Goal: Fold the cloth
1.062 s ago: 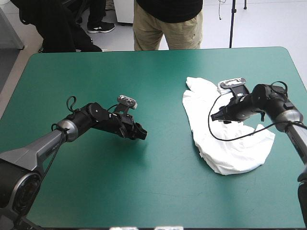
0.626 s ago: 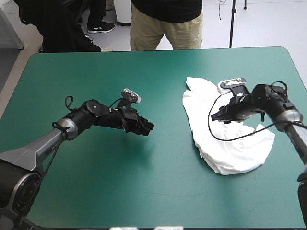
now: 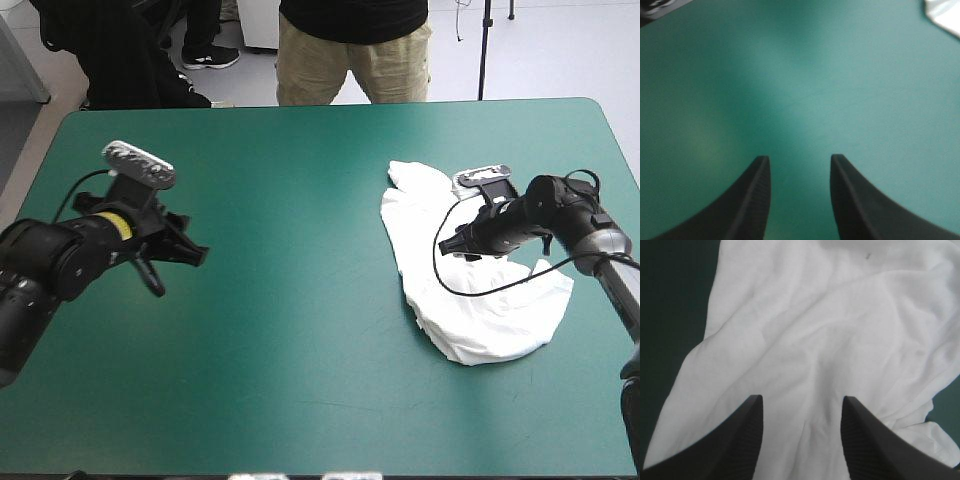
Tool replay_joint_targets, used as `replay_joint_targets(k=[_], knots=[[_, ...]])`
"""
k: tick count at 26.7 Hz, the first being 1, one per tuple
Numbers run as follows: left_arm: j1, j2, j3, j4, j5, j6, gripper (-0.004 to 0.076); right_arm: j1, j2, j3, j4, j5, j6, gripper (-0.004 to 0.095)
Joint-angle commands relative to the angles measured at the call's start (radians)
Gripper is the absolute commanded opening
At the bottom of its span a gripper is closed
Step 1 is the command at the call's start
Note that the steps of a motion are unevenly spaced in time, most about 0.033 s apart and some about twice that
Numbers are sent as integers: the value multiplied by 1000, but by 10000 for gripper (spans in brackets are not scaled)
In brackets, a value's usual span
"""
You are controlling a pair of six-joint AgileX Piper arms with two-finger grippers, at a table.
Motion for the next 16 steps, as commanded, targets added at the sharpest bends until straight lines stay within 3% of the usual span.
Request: replay_joint_targets(k=[1, 9, 16], knots=[[-4, -135, -33, 159, 82, -119, 286, 2, -42, -34, 26, -10, -27, 453], [-4, -488, 100, 170, 171, -202, 286, 2, -140, -34, 32, -1, -48, 455], [-4, -767, 386, 161, 111, -266, 286, 2, -147, -31, 2, 48, -45, 460]])
